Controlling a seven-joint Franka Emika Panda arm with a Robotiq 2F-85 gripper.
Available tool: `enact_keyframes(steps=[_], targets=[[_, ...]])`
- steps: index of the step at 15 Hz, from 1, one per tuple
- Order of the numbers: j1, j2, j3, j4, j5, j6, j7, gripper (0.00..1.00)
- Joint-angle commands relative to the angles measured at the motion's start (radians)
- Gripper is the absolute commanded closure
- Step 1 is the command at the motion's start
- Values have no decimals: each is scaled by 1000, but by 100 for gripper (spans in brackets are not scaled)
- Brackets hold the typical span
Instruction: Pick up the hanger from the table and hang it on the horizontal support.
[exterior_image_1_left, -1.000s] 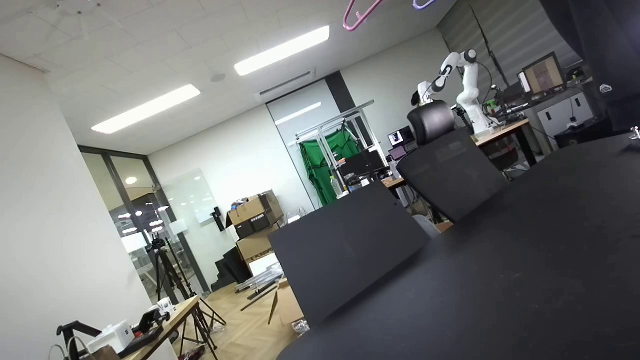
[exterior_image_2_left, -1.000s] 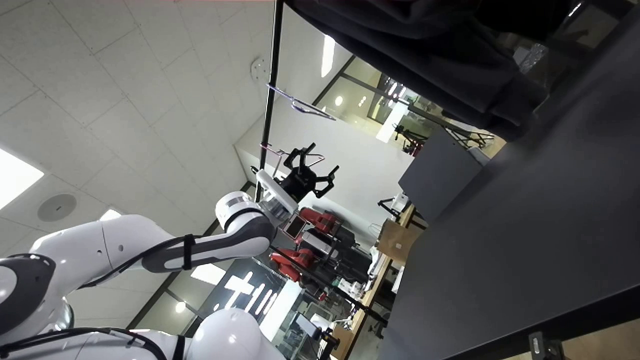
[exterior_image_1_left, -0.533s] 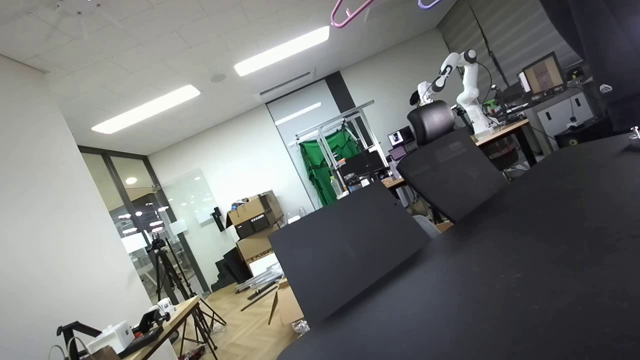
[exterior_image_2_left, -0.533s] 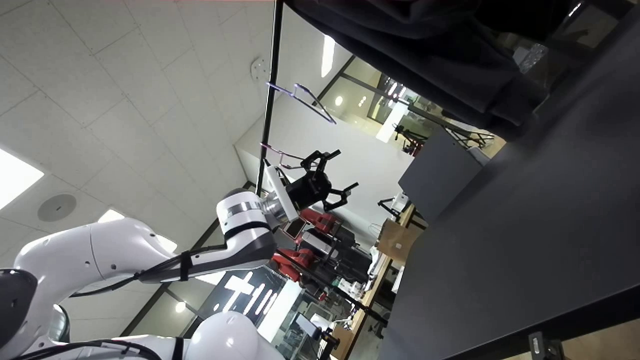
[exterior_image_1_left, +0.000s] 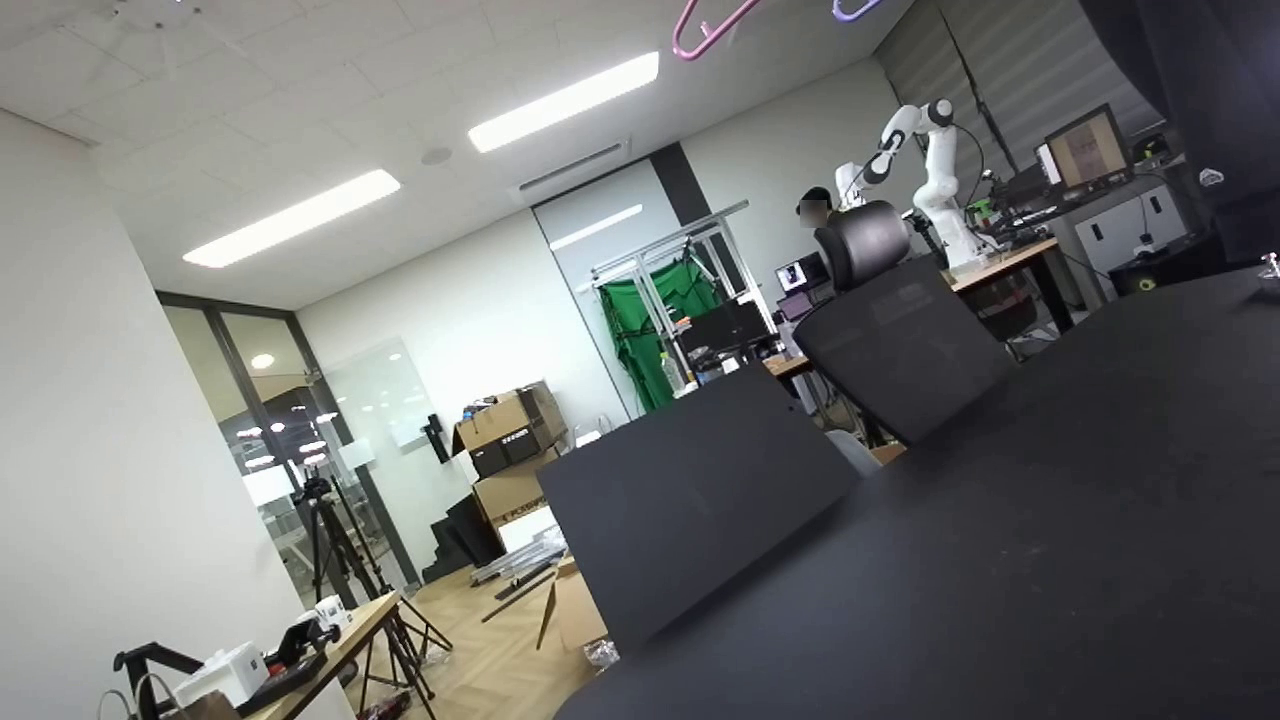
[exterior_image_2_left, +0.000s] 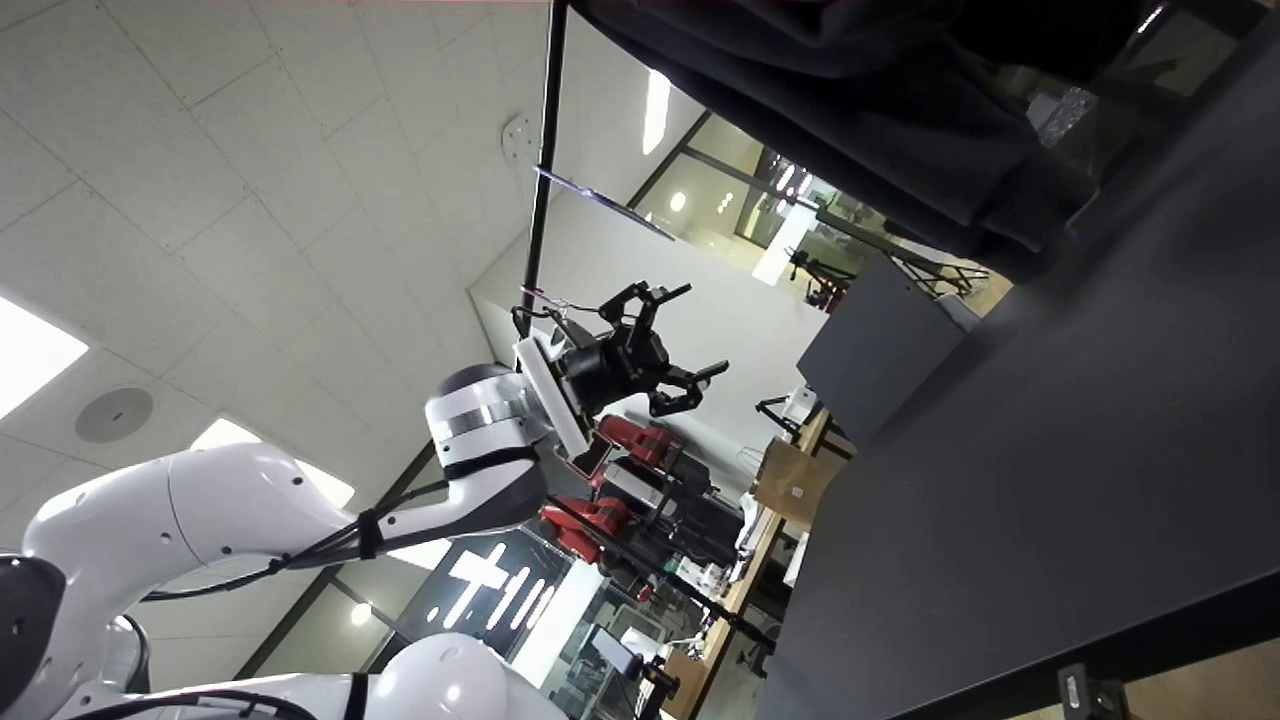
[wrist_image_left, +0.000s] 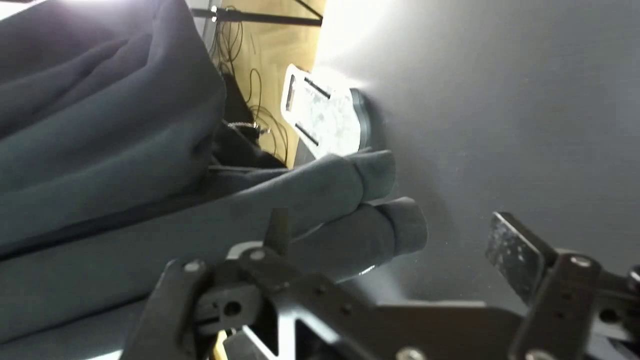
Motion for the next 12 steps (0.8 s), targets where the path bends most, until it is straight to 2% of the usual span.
enact_keyframes(steps=[1, 4, 6, 7, 8, 9, 12], targets=[[-38, 3, 8, 0, 110, -58, 75, 0], [-71, 14, 0, -1, 212, -74, 118, 0], [-76, 27, -26, -1, 330, -67, 76, 0], [-72, 37, -51, -2, 393, -33, 31, 0], [-29, 43, -107, -2, 423, -16, 11, 0], [-16, 54, -136, -2, 464, 23, -29, 0], [47, 87, -250, -3, 549, 168, -130, 0]])
